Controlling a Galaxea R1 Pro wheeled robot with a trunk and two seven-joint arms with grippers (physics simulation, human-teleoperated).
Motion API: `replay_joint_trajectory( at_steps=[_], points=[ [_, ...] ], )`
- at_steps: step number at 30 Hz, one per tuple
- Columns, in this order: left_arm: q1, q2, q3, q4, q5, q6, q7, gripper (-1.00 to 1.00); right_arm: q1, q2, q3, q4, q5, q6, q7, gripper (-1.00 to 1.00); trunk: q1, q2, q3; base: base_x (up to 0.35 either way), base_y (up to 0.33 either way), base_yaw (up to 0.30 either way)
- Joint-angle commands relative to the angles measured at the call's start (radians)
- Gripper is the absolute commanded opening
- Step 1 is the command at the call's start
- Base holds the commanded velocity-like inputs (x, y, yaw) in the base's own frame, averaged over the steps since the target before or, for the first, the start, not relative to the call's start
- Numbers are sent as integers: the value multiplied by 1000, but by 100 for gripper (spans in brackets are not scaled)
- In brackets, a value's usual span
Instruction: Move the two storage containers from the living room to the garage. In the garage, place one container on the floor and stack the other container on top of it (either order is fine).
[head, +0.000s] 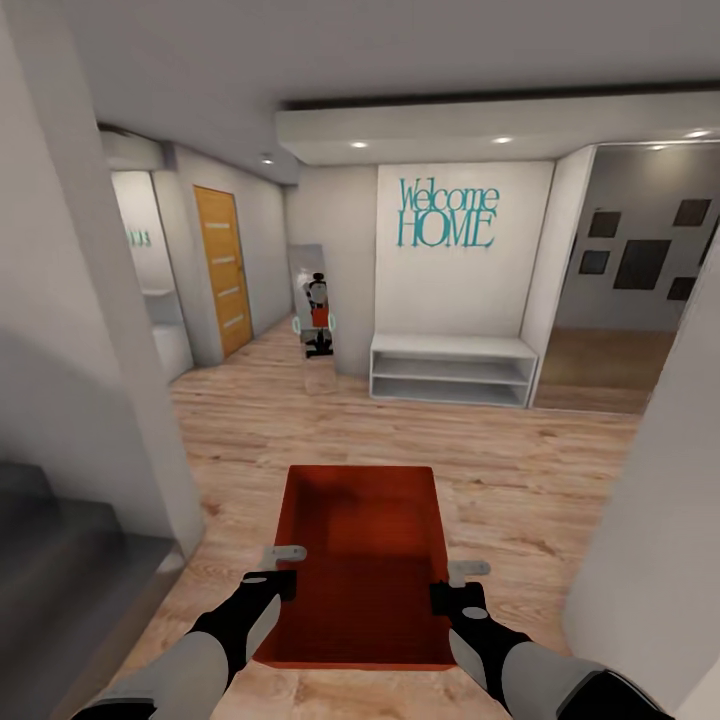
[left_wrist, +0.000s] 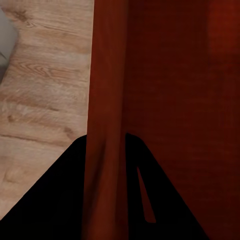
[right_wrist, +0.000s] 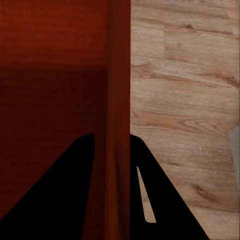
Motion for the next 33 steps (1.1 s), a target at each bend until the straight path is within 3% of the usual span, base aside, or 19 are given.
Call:
replay_joint_trajectory(
  at_steps=[1, 33],
  points=[
    [0, 6, 7, 0, -1, 7, 5, -100, 0, -9, -7, -3, 2, -3, -5, -100, 1, -1, 0, 324, 0, 0],
    [0, 5, 7, 0, -1, 7, 5, -100, 0, -9, -7, -3, 2, -3, -5, -100, 1, -1, 0, 324, 0, 0]
  ],
)
